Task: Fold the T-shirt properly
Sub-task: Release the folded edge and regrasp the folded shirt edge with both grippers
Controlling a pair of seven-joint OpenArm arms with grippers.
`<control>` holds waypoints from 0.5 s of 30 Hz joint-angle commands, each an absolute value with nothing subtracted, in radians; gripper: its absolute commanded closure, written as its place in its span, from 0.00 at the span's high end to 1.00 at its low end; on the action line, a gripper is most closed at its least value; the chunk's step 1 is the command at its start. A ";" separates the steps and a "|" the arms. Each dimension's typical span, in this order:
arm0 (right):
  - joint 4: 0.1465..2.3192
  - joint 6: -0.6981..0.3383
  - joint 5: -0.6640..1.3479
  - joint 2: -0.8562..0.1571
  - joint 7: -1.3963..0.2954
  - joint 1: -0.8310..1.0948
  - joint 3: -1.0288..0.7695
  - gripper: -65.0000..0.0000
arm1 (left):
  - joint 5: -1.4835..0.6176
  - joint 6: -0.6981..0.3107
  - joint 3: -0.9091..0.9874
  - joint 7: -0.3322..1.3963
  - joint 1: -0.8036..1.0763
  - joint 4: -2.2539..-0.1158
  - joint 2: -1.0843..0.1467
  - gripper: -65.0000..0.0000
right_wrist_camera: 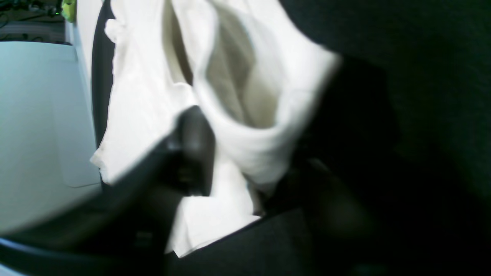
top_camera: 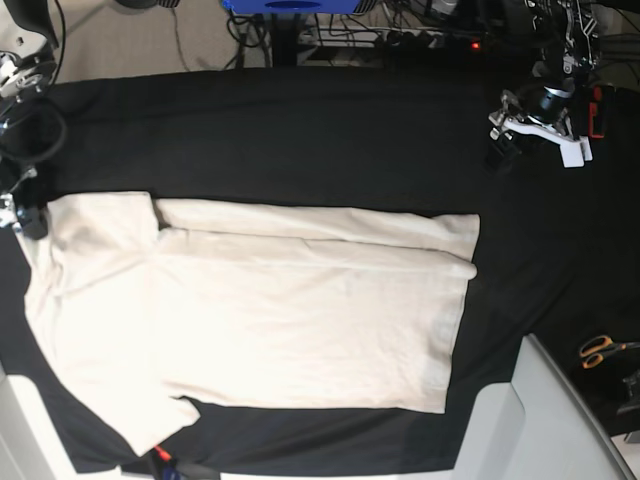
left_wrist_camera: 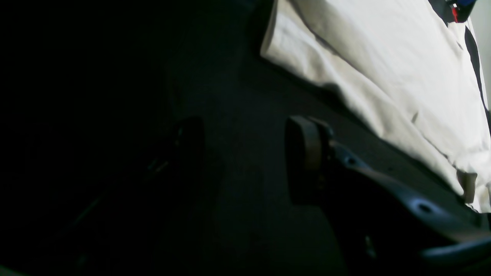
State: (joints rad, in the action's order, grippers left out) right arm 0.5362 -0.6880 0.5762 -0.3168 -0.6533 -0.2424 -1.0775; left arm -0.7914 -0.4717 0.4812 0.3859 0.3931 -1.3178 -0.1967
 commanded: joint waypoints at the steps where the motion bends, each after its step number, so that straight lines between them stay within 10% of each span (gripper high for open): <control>1: 0.547 -0.698 0.595 -0.341 -0.639 -0.259 -1.075 0.17 | -0.808 -0.484 0.489 0.367 0.392 -1.331 -0.208 0.51; 4: 0.547 -0.698 0.596 -0.340 -0.639 -0.259 -1.075 0.00 | -0.816 -0.484 0.489 0.367 0.390 -1.331 -0.206 0.51; 15: 0.547 -0.698 0.596 -0.328 -0.642 -0.246 -1.043 0.01 | -0.817 -0.484 0.487 0.372 0.171 -1.106 -0.134 0.52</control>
State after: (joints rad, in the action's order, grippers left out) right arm 0.5362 -0.6888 0.5758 -0.3069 -0.6533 -0.2348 -1.0431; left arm -0.8078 -0.4725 0.4858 0.3809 0.1806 -1.0920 -0.1215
